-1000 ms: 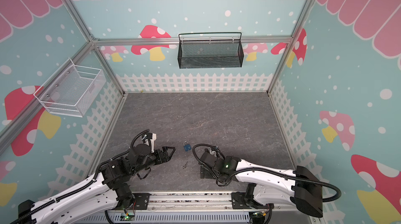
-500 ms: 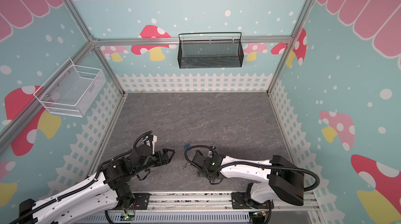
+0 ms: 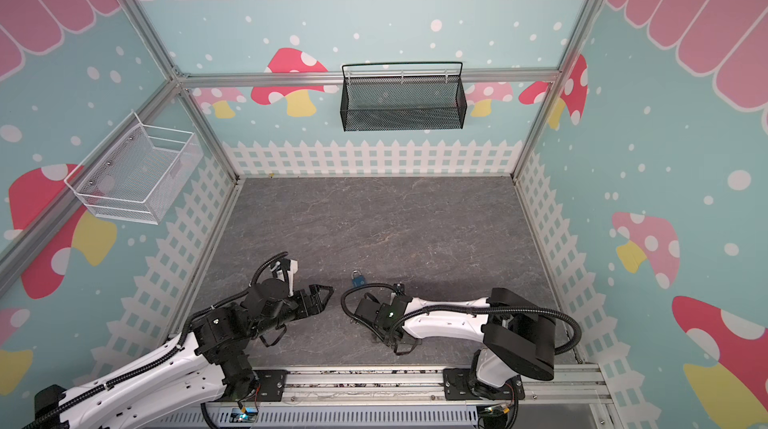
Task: Unlock with the key
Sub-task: 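Lower the right gripper onto the key ring beside the small padlock and close it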
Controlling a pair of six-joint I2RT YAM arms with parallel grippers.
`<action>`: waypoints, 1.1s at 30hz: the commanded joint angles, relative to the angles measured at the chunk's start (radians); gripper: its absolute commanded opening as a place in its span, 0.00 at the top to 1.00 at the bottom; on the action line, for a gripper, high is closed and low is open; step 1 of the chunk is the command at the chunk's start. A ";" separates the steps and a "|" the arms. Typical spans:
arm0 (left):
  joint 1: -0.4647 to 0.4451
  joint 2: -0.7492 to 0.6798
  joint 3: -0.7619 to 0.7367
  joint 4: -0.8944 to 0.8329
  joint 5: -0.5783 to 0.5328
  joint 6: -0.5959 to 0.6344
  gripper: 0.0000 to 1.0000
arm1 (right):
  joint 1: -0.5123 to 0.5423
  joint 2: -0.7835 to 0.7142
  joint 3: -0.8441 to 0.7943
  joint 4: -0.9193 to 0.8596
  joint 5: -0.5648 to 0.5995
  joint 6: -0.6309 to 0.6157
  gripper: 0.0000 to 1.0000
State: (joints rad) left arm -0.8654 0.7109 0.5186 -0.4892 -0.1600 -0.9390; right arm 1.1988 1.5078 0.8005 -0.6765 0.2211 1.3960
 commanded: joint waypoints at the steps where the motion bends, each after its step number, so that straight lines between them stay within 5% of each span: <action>1: -0.004 0.011 0.008 -0.019 0.010 -0.027 0.02 | 0.005 0.005 -0.021 -0.047 0.015 0.011 0.09; 20: -0.034 0.136 0.059 0.021 0.028 -0.083 0.04 | 0.008 -0.188 -0.202 -0.103 -0.056 -0.073 0.17; 33: -0.052 0.136 0.069 0.031 -0.006 -0.070 0.04 | 0.007 -0.180 -0.092 0.014 -0.099 -0.127 0.26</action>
State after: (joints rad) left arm -0.9123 0.8700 0.5713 -0.4576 -0.1368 -0.9920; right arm 1.1995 1.3071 0.6853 -0.6758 0.1143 1.2594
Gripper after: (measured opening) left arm 0.961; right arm 0.748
